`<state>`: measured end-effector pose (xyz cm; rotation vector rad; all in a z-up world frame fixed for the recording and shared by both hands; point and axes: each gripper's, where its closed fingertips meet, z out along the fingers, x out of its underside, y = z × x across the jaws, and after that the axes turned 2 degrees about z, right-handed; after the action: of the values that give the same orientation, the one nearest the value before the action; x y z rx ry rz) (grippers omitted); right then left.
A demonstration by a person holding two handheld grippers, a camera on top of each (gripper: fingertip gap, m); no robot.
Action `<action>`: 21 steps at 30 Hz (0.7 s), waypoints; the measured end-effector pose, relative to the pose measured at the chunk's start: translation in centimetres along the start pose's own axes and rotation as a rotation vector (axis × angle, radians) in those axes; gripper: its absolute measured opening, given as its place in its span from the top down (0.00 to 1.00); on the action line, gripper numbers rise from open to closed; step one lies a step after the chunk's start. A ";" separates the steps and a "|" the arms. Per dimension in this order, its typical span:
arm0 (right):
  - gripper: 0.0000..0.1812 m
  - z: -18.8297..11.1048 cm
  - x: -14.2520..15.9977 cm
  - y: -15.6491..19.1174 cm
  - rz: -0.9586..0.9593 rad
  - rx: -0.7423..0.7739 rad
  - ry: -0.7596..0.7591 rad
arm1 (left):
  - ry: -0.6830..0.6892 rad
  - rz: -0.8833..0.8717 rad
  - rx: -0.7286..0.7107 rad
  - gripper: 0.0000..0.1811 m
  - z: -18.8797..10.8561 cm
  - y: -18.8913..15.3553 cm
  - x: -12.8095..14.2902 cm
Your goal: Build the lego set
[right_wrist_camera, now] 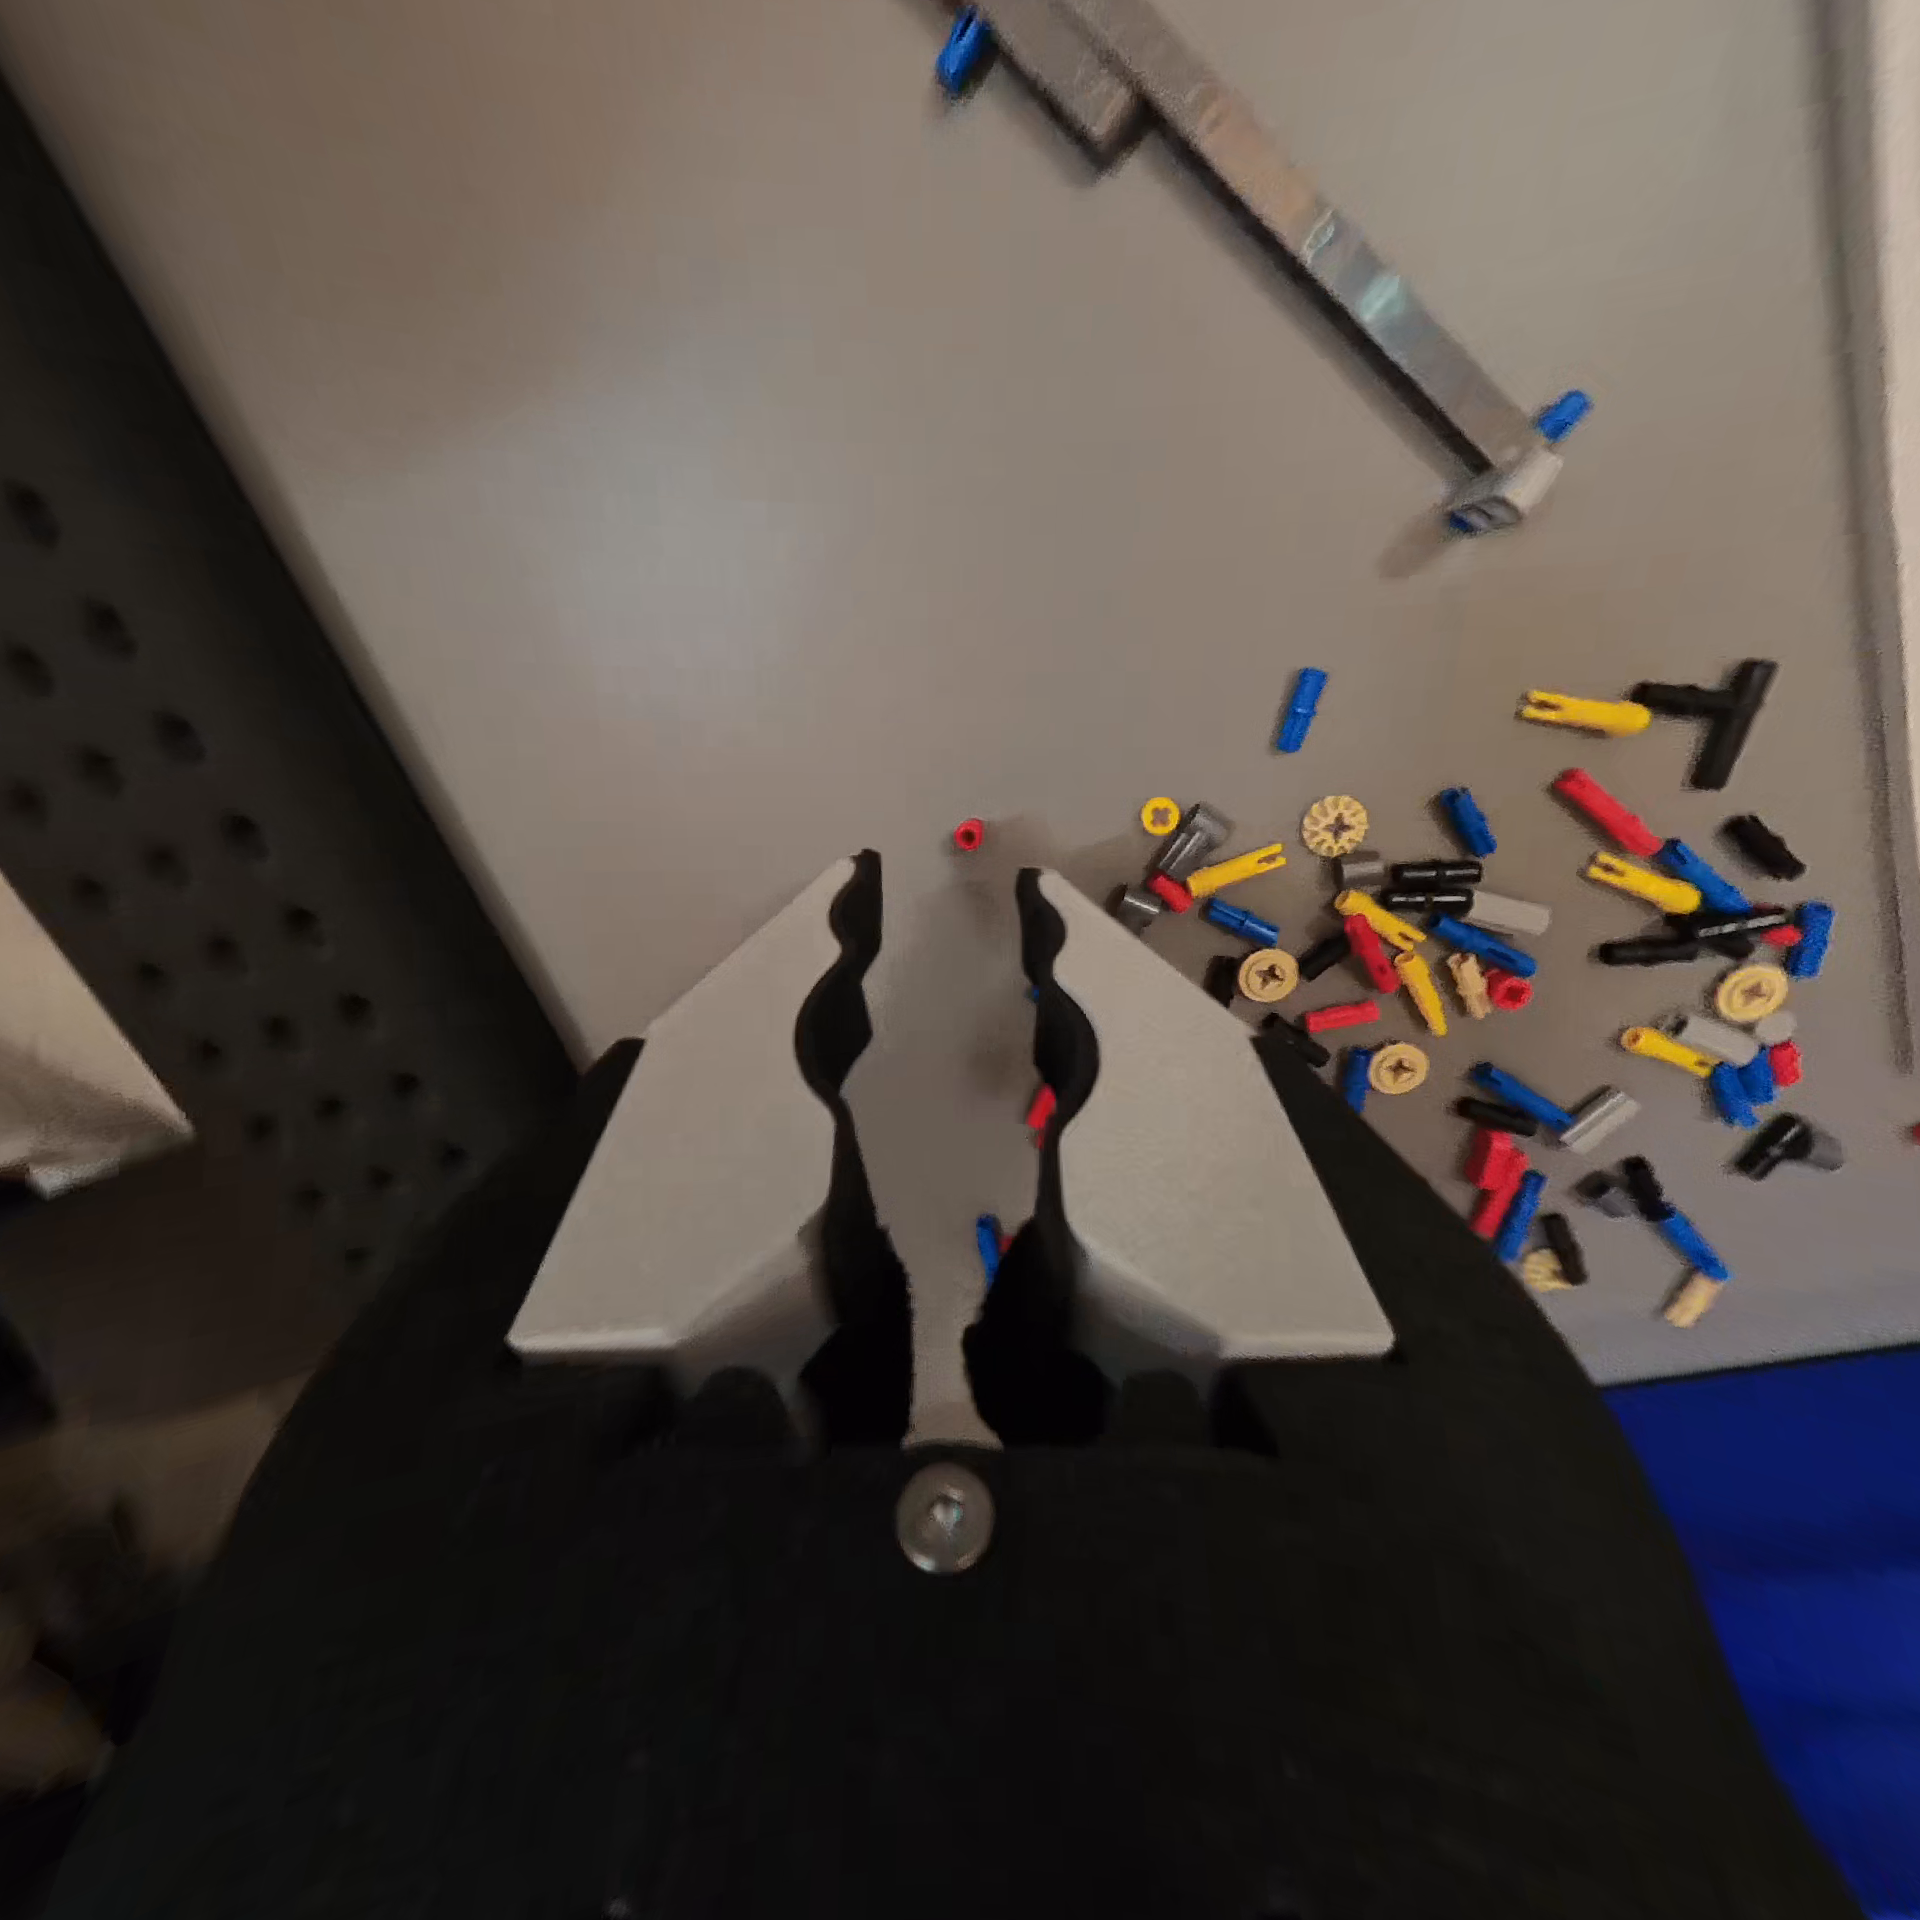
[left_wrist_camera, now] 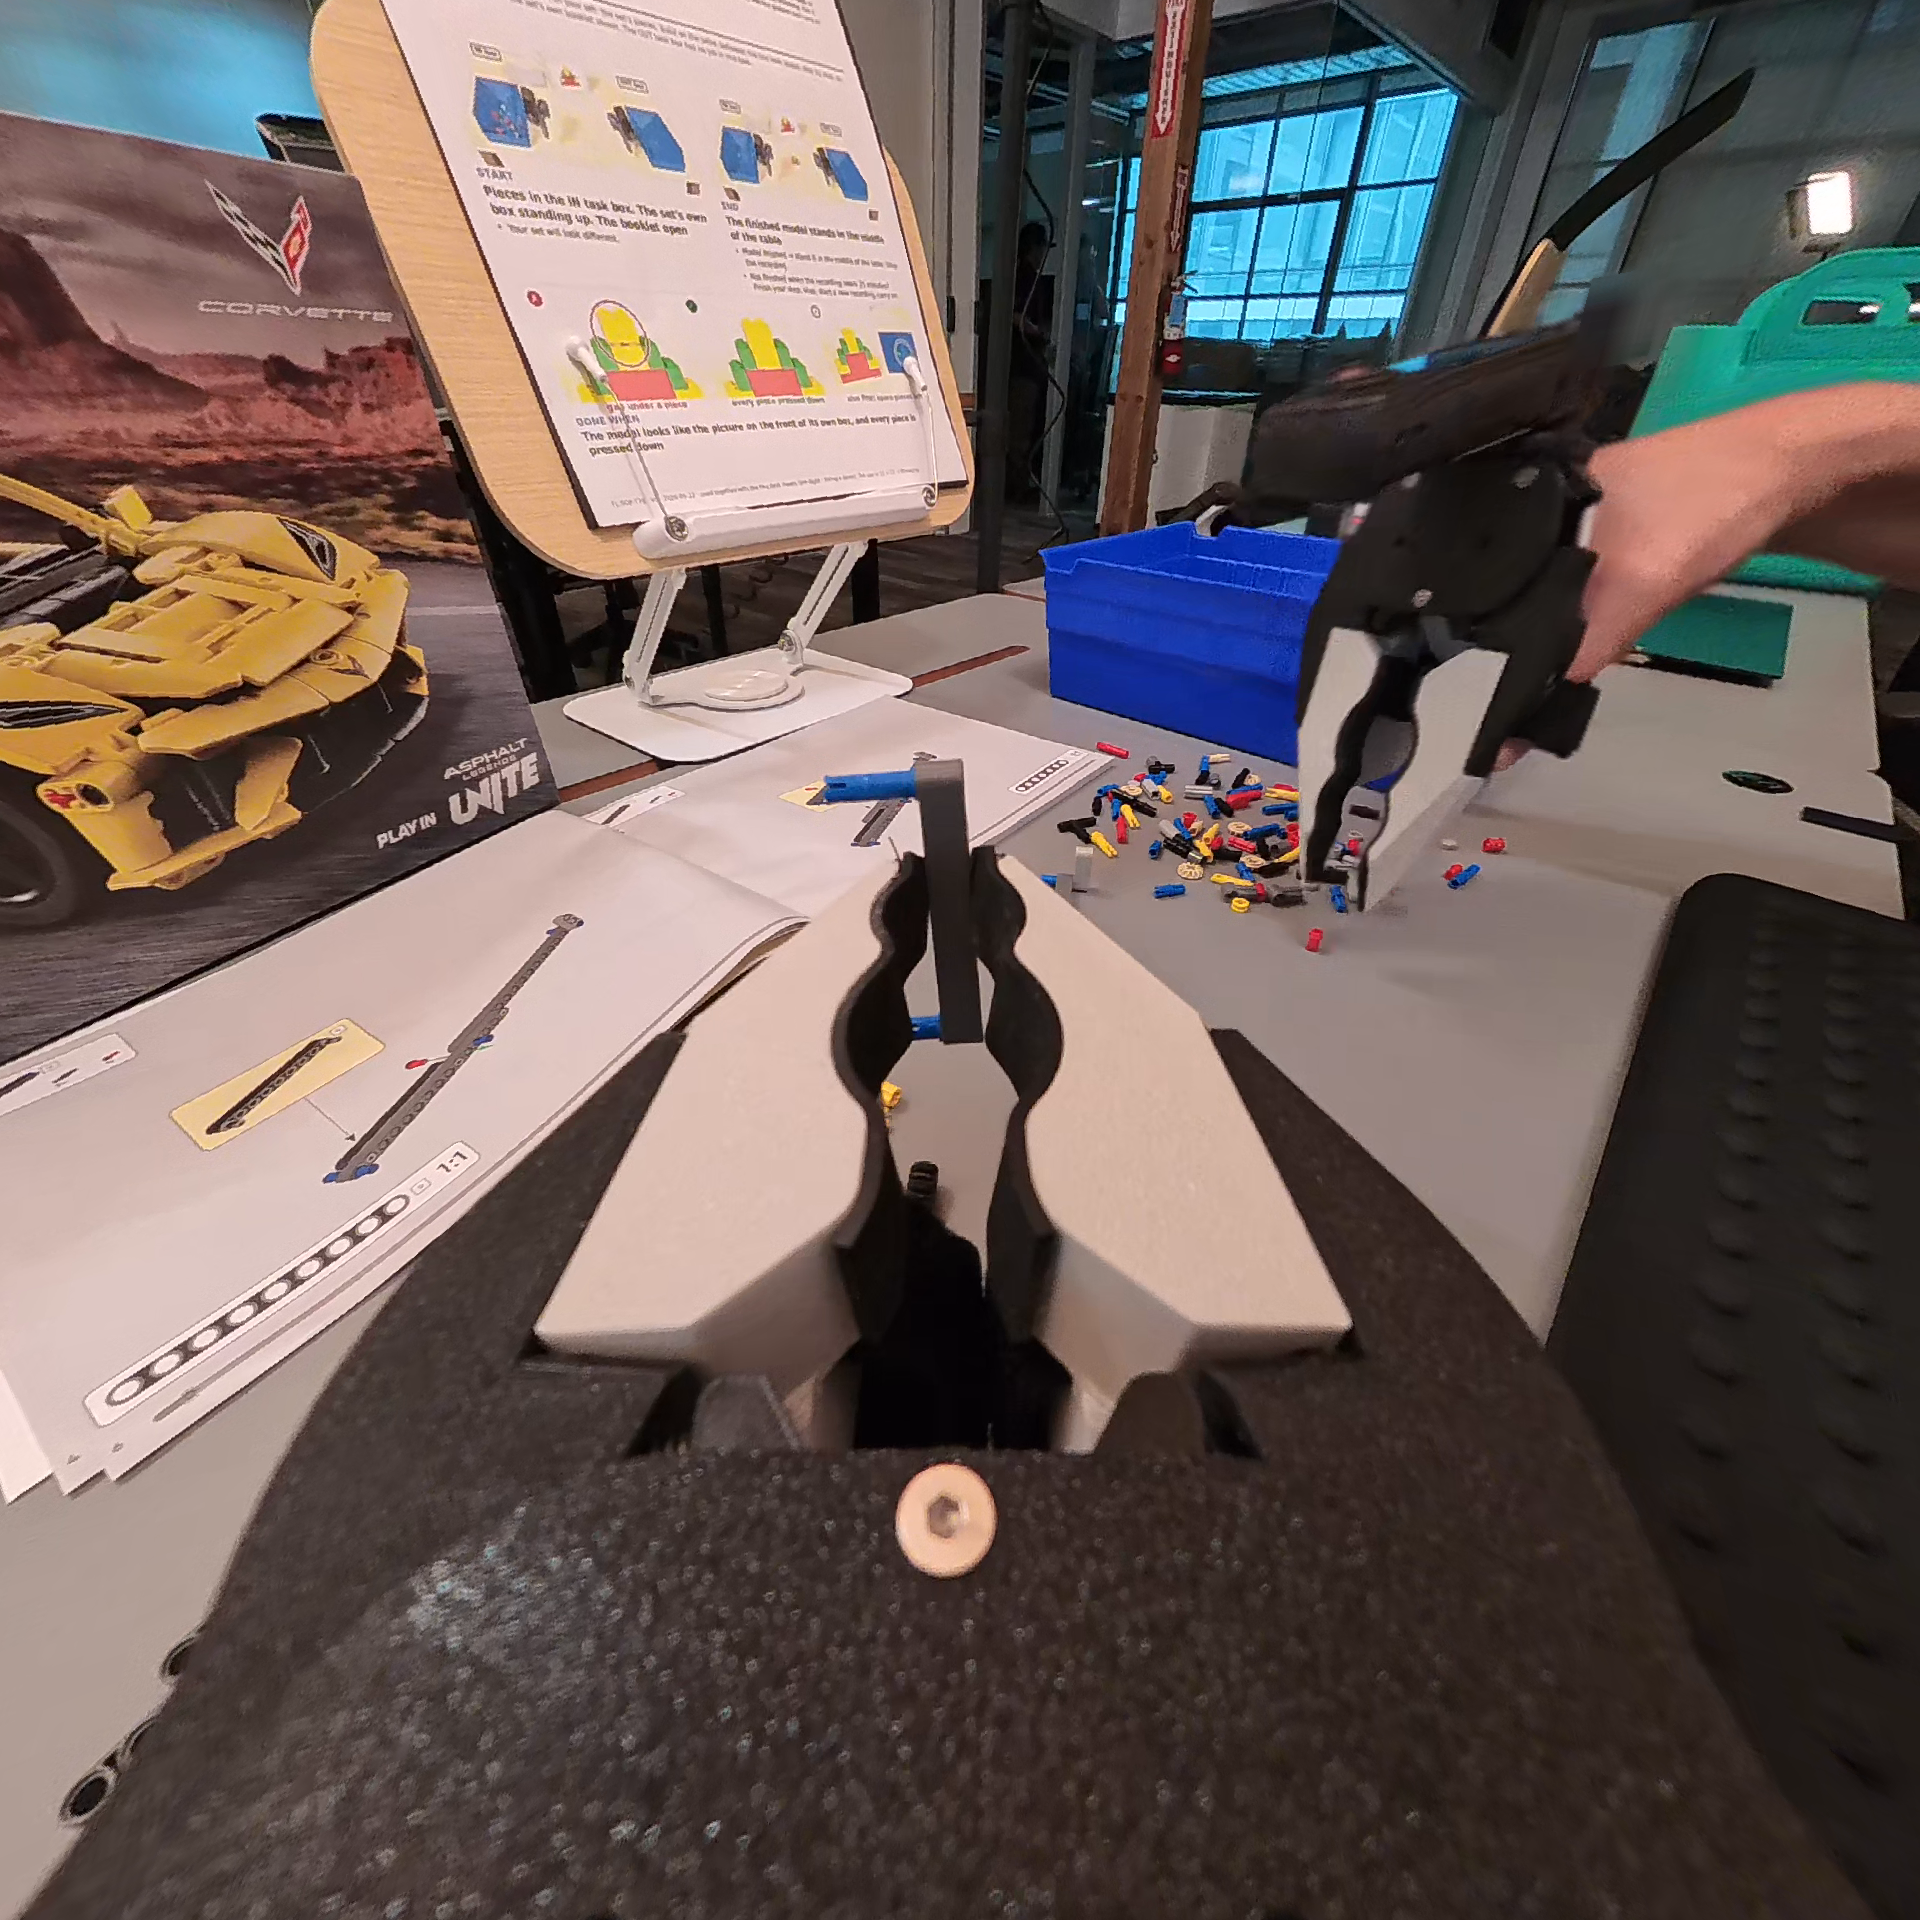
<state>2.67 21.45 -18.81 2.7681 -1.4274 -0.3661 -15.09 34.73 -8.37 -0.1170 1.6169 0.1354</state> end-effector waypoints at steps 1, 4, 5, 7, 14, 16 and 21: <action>0.81 0.0 0.0 0.2 0.034 0.009 -0.065 | 0.000 0.002 0.001 0.97 0.0 -0.1 0.0; 0.71 0.2 0.3 0.8 0.108 0.025 -0.198 | 0.002 0.013 0.000 0.96 0.1 -0.2 0.0; 0.70 0.1 0.3 0.9 0.122 0.042 -0.233 | 0.003 0.016 0.001 0.96 0.1 -0.2 0.0; 0.73 -0.1 0.0 1.2 0.146 0.069 -0.296 | 0.010 0.018 0.004 0.96 0.2 -0.3 0.1; 0.93 0.0 -0.7 -0.2 0.047 0.250 -0.305 | 0.019 0.025 0.010 0.97 0.3 -0.5 0.3; 0.93 0.4 -0.5 -0.3 0.040 0.225 -0.283 | 0.022 0.029 0.010 0.96 0.3 -0.5 0.4; 0.91 1.3 -0.1 -0.3 0.051 0.156 -0.229 | 0.024 0.032 0.007 0.96 0.3 -0.5 0.4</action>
<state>2.60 21.79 -20.09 2.8826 -1.6384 -0.6134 -14.74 34.30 -8.80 -0.0869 1.6440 0.1534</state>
